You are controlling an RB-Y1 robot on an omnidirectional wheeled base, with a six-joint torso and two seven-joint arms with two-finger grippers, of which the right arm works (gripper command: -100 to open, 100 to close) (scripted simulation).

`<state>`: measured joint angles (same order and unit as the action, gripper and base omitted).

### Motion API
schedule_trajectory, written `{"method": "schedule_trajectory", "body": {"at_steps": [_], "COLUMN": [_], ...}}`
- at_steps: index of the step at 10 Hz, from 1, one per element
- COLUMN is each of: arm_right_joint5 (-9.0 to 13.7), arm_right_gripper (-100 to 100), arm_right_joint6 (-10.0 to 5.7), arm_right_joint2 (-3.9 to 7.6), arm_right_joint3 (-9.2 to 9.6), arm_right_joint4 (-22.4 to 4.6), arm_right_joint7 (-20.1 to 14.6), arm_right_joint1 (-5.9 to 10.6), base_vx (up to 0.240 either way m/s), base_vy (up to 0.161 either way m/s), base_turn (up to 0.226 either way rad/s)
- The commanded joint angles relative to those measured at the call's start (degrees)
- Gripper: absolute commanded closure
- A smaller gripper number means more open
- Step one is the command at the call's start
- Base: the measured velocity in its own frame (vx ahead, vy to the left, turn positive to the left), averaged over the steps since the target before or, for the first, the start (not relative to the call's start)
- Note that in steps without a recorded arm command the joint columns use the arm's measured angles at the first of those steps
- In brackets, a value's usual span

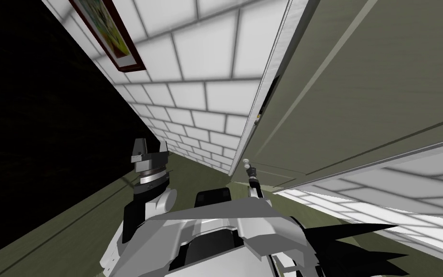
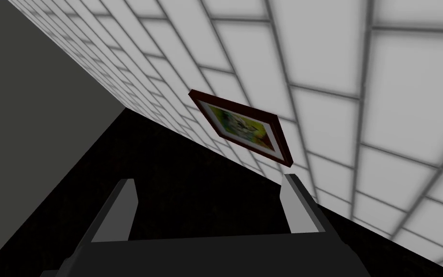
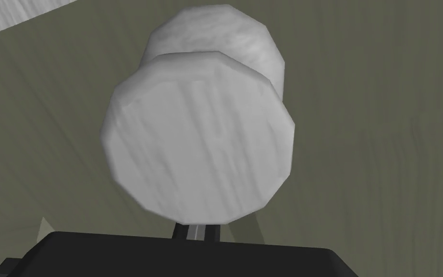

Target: Pull the door open

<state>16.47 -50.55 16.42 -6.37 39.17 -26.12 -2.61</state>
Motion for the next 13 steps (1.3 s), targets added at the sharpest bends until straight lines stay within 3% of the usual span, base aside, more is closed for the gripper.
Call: {"method": "schedule_trajectory", "body": {"at_steps": [1,13], "arm_right_joint5": [0.64,6.7], "arm_right_gripper": [-100,-100], "arm_right_joint6": [-0.12,1.24], "arm_right_joint2": [-0.37,-2.55], "arm_right_joint3": [0.41,2.98], "arm_right_joint4": [0.24,2.07], "arm_right_joint7": [-1.78,-16.18], "arm_right_joint1": [0.36,1.24], "base_vx": [-0.046,-0.063], "base_vy": [-0.016,0.003], "base_turn": [-0.01,0.027]}}
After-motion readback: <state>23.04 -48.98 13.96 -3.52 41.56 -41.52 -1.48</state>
